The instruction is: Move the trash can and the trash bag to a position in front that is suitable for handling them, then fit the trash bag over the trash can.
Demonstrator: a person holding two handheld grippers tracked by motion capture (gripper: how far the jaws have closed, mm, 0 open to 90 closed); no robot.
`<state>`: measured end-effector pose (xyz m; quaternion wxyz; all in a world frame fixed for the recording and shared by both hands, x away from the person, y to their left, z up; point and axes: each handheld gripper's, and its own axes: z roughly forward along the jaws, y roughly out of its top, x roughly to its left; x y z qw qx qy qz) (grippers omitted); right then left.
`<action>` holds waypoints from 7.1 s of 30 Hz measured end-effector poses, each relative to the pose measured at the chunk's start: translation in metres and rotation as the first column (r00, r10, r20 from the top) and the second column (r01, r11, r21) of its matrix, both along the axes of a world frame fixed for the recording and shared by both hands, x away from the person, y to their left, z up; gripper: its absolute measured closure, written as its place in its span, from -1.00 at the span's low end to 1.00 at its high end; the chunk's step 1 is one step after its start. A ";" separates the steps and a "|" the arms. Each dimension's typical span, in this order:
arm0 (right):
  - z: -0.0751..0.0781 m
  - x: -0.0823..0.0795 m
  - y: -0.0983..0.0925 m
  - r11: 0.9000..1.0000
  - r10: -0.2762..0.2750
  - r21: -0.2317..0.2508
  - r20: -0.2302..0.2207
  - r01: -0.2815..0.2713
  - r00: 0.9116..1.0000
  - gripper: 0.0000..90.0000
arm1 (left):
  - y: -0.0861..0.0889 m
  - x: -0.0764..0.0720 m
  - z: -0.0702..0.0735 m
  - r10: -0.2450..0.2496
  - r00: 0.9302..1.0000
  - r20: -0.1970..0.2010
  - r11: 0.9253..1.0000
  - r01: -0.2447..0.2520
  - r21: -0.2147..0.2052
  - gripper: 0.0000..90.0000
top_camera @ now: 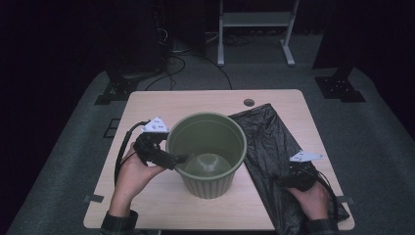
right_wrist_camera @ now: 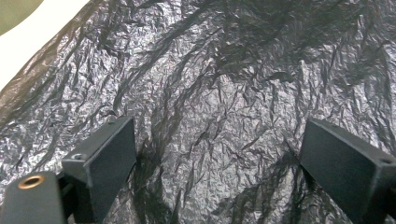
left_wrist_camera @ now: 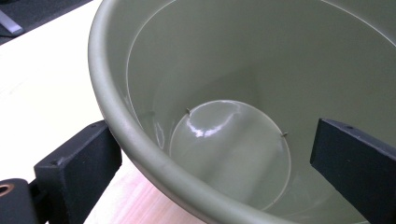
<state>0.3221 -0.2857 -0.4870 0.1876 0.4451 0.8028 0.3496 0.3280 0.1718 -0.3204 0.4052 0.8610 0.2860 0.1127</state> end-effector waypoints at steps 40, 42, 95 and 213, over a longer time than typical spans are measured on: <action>0.000 -0.001 0.000 1.000 -0.008 0.000 0.002 0.008 1.000 -0.78 | 0.050 -0.052 0.011 0.068 0.991 0.112 0.997 -0.065 -0.038 -0.98; 0.000 -0.001 0.000 1.000 -0.008 0.000 0.002 0.008 1.000 -0.78 | 0.052 -0.054 0.006 0.075 0.991 0.109 0.997 -0.071 -0.040 -0.98; 0.000 0.000 0.000 1.000 -0.007 0.001 -0.001 0.007 1.000 -0.78 | 0.050 -0.016 -0.153 0.129 0.991 0.041 0.990 -0.131 0.047 -0.98; 0.008 0.041 0.052 0.971 0.203 0.153 -0.101 -0.186 0.974 -0.58 | 0.047 -0.012 -0.163 0.125 0.992 -0.001 0.989 -0.125 0.084 -0.98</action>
